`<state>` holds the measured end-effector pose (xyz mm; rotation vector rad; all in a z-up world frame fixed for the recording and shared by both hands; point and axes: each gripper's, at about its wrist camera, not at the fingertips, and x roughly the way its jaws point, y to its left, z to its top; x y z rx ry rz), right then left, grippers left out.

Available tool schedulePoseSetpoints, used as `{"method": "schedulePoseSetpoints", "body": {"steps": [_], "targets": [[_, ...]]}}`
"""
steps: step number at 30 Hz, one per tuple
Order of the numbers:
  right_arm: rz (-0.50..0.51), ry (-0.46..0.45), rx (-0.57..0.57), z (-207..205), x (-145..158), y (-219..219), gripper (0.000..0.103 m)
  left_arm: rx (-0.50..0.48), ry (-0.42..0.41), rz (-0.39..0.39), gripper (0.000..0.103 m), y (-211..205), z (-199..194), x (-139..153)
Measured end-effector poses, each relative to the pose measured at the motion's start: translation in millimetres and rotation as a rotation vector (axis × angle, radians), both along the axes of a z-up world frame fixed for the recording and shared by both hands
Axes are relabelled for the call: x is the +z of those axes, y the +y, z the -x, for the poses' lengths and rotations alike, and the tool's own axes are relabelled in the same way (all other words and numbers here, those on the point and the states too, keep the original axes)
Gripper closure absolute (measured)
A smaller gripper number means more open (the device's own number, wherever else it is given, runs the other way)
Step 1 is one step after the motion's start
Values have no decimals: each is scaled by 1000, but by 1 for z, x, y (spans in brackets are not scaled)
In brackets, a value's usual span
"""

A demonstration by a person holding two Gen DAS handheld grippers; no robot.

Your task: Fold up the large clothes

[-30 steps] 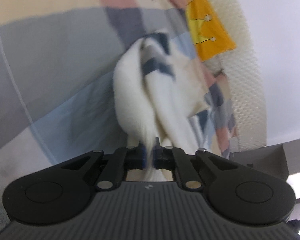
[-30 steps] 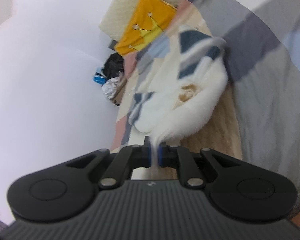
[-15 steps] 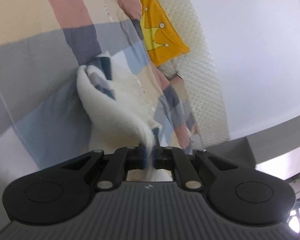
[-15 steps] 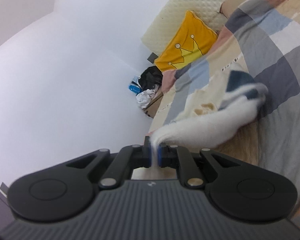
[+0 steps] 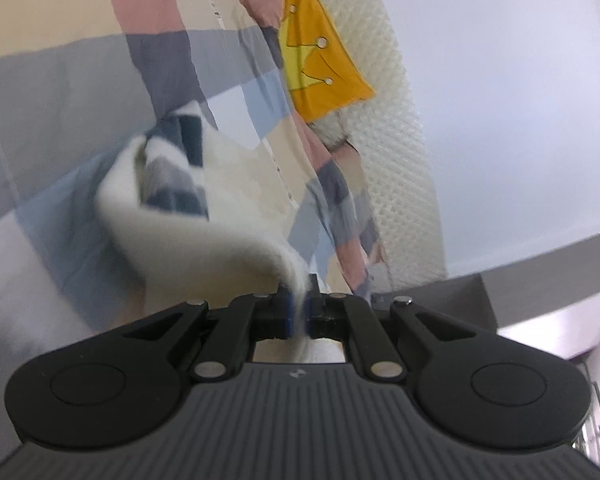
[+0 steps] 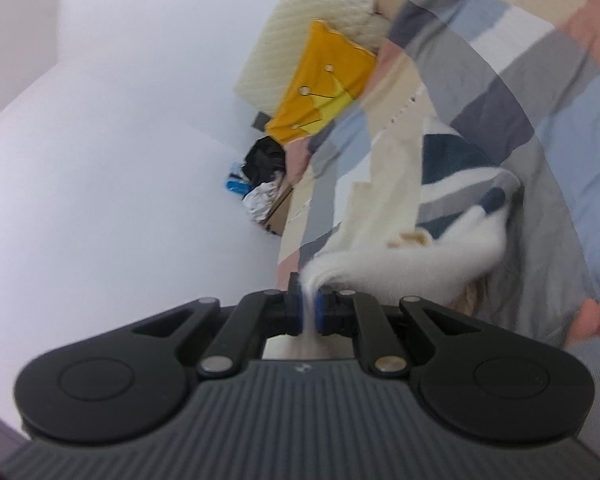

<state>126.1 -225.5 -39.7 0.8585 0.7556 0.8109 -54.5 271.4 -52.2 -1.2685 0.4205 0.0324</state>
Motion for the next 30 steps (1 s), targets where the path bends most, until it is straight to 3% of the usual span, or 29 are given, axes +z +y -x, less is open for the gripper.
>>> {"method": "schedulePoseSetpoints", "body": {"steps": [8, 14, 22, 30], "targets": [[56, 35, -87, -106, 9, 59, 93, 63, 99, 26, 97, 58, -145, -5], [65, 90, -167, -194, -10, 96, 93, 84, 175, 32, 97, 97, -256, -32], [84, 173, -249, -293, -67, 133, 93, 58, 270, 41, 96, 136, -386, -104], [100, 252, -267, -352, -126, 145, 93, 16, 307, 37, 96, 161, -451, -161]]}}
